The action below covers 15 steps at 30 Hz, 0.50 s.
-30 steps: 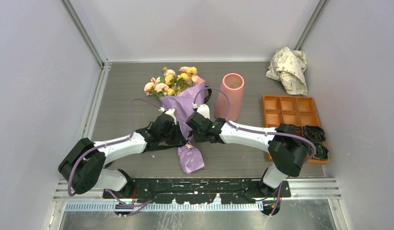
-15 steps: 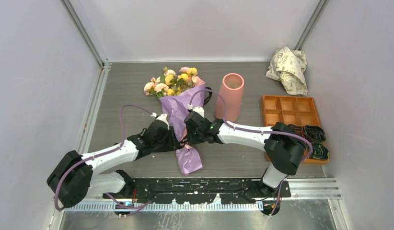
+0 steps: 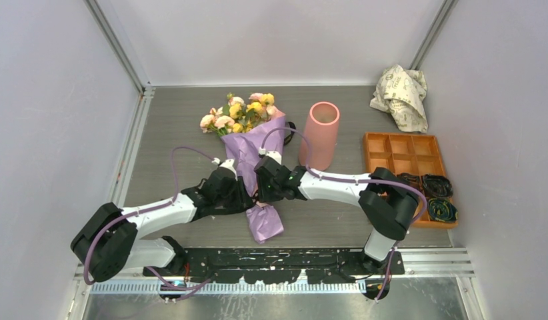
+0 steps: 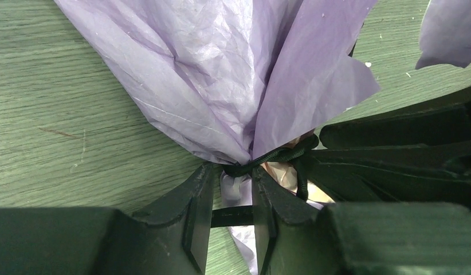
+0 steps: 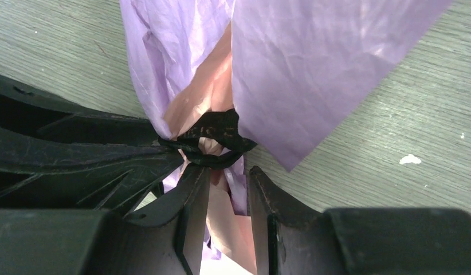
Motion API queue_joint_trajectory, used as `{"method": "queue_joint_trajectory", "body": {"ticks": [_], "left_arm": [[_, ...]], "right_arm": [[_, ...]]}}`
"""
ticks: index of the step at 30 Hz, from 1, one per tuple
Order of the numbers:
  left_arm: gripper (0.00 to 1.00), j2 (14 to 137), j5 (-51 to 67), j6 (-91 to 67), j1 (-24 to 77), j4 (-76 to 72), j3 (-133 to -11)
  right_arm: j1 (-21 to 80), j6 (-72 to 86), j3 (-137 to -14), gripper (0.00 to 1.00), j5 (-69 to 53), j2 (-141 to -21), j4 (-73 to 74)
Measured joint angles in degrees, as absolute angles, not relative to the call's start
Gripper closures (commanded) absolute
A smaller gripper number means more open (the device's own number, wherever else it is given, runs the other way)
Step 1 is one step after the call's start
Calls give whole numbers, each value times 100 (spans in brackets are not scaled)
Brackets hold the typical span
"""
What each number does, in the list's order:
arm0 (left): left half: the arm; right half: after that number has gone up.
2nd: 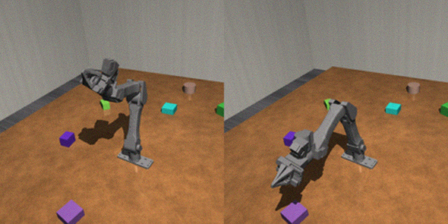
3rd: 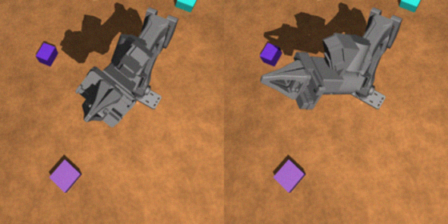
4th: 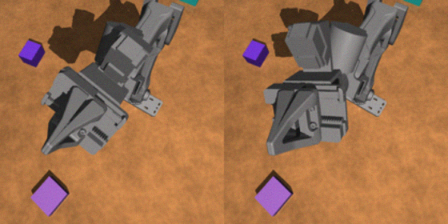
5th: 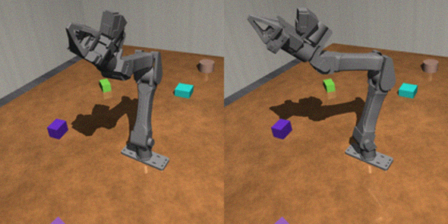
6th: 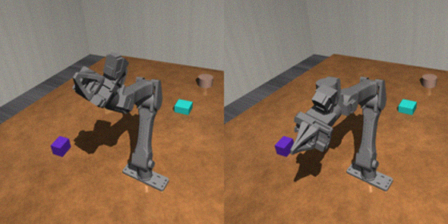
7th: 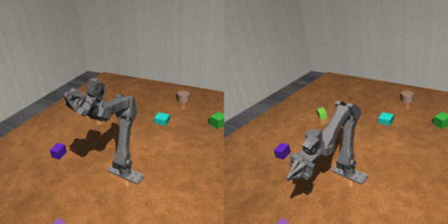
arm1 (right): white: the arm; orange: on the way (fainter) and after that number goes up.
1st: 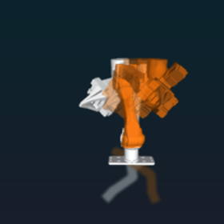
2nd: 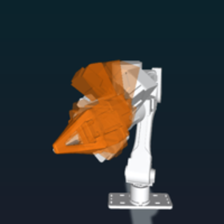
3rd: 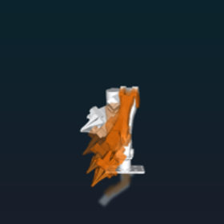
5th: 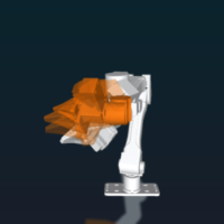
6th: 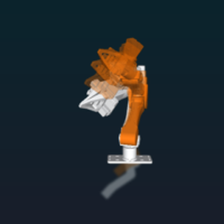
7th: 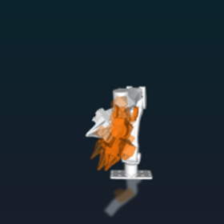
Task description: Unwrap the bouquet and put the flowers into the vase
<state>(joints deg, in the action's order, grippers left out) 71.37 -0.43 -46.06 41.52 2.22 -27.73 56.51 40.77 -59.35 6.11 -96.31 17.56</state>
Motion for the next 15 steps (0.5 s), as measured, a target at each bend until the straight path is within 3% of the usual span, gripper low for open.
{"method": "queue_joint_trajectory", "body": {"ticks": [8,15], "left_arm": [[85,7135,-51,-4613,4152,196,-2773],[93,7135,-137,-4615,4152,196,-2773]], "right_arm": [[5651,4069,-6069,65,637,-9915,1741],[5651,3990,-6423,68,773,-10051,1835]]}}
